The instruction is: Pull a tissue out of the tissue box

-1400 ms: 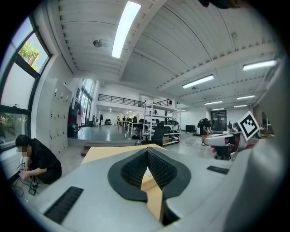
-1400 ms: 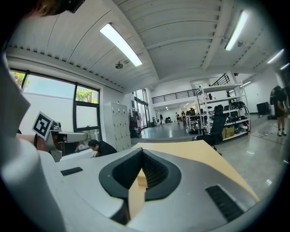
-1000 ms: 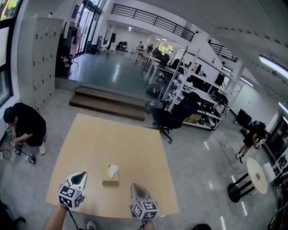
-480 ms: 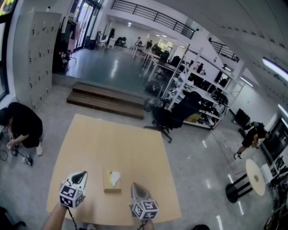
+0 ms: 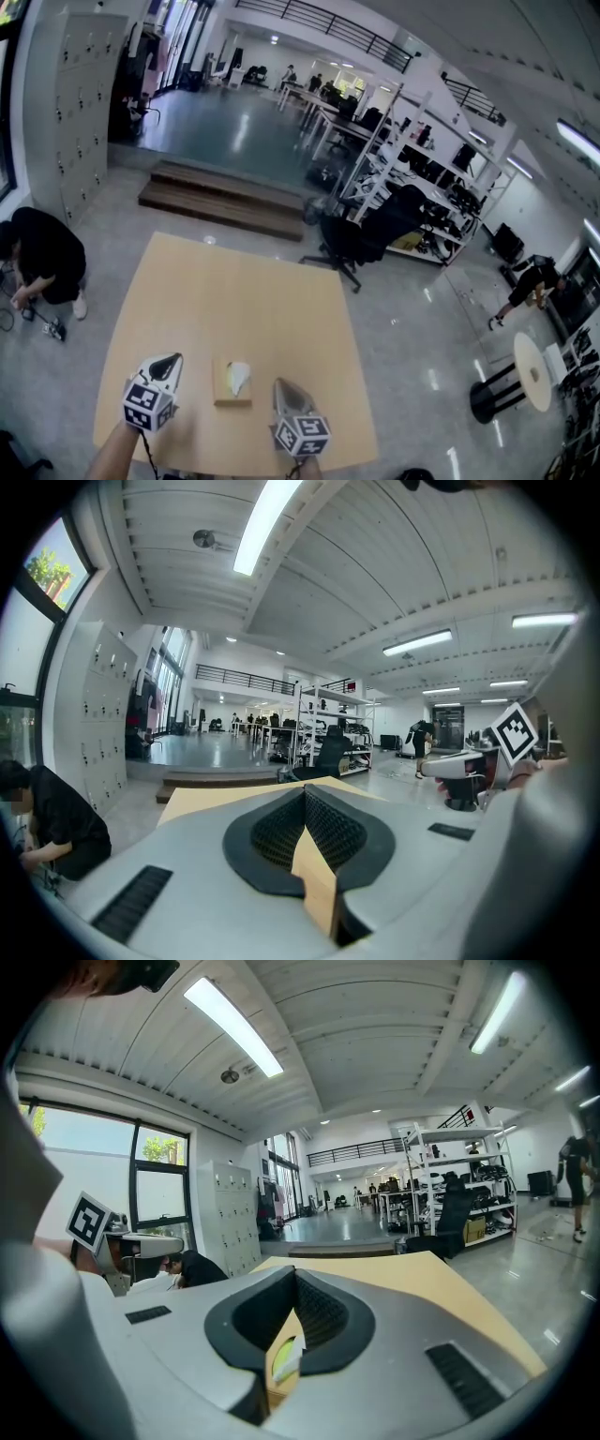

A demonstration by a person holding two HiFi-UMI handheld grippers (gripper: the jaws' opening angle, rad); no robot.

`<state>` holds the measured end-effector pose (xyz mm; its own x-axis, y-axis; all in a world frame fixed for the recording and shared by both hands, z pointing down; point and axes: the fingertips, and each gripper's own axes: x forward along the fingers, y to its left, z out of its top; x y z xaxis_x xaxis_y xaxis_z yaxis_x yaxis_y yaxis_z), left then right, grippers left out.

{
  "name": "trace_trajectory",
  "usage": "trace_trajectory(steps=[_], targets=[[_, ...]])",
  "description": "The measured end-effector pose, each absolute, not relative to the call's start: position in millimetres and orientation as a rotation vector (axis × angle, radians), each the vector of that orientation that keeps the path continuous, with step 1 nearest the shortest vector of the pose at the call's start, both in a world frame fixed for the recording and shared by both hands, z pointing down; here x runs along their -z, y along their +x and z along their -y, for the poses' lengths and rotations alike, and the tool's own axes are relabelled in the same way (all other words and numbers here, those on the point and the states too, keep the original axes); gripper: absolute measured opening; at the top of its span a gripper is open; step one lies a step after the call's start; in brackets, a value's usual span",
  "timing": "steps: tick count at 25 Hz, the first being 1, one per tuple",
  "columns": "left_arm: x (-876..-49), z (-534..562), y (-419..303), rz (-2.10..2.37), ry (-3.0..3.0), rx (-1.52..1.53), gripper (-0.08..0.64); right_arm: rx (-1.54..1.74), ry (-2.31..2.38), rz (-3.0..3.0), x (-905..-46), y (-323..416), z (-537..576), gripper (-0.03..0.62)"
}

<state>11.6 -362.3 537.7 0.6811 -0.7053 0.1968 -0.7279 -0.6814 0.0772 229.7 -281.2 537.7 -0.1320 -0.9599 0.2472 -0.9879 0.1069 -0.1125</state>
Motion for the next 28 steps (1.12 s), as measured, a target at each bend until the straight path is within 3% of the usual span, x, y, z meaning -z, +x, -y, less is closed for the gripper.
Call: trace_trajectory(steps=[28], targets=[[-620.2,354.0,-0.2,1.232,2.566,-0.362,0.008,-0.63,1.817,2.247,-628.5,213.3,296.8,0.0]])
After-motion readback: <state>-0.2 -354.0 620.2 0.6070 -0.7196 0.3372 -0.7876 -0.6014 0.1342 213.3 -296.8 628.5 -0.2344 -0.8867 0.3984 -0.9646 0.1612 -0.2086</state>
